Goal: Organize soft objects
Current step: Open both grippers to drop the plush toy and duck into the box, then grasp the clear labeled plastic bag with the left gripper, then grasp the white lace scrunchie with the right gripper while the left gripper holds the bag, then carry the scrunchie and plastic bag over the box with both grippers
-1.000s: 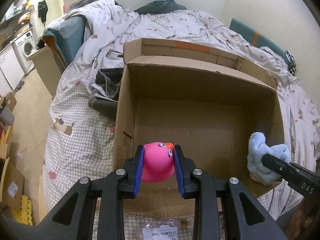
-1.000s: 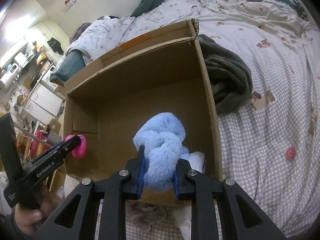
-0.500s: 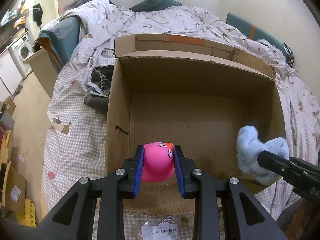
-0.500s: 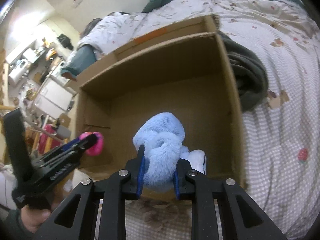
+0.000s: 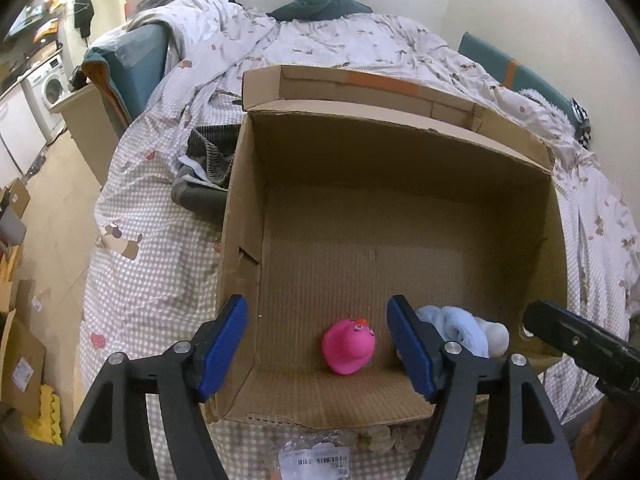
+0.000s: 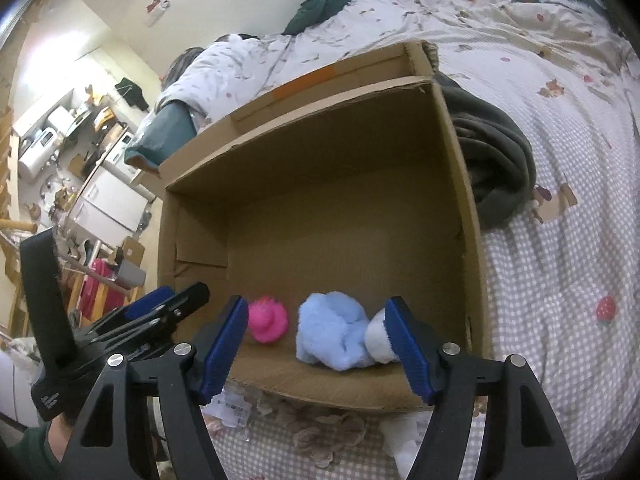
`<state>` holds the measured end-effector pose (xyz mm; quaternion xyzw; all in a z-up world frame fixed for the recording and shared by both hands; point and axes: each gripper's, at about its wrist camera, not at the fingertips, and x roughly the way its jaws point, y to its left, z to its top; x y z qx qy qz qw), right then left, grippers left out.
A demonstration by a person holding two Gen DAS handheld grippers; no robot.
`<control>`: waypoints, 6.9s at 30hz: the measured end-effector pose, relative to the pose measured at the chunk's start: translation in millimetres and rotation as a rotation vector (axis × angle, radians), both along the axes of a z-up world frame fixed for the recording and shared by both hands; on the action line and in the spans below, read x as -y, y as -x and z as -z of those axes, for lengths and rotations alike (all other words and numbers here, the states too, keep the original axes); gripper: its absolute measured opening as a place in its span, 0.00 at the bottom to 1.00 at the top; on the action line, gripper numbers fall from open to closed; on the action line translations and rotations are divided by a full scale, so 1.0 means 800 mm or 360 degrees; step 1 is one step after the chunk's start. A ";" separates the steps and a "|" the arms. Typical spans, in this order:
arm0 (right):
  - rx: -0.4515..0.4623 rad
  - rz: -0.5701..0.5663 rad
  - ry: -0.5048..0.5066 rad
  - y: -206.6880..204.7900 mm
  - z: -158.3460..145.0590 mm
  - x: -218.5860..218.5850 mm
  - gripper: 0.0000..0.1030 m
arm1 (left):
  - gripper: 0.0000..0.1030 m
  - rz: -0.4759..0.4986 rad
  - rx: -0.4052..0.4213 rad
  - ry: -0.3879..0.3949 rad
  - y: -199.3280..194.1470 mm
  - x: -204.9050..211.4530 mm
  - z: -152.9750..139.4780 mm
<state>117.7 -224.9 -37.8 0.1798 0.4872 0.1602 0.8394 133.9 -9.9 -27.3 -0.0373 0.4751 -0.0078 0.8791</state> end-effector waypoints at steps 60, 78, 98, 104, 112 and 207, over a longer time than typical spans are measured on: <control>-0.0105 -0.0029 0.0043 0.103 0.006 -0.015 0.73 | 0.67 -0.0271 -0.0228 0.0076 0.121 -0.098 -0.001; -0.0221 0.0010 0.0024 0.081 0.030 -0.018 0.73 | 0.18 -0.0022 -0.0604 0.0318 0.068 -0.037 0.079; -0.0254 0.0035 0.0003 0.078 0.037 -0.014 0.73 | 0.12 0.0178 -0.0631 0.0265 0.074 0.039 0.092; -0.0269 0.0017 0.0007 0.078 0.040 -0.019 0.73 | 0.12 0.0118 -0.0497 0.0140 0.100 0.021 0.044; -0.0406 -0.0105 0.0079 0.073 0.066 -0.047 0.73 | 0.12 0.0040 -0.0454 0.0108 0.109 -0.015 0.044; 0.0002 -0.0269 0.0105 -0.008 0.017 -0.071 0.18 | 0.13 0.0172 -0.0178 0.0155 0.012 0.020 0.017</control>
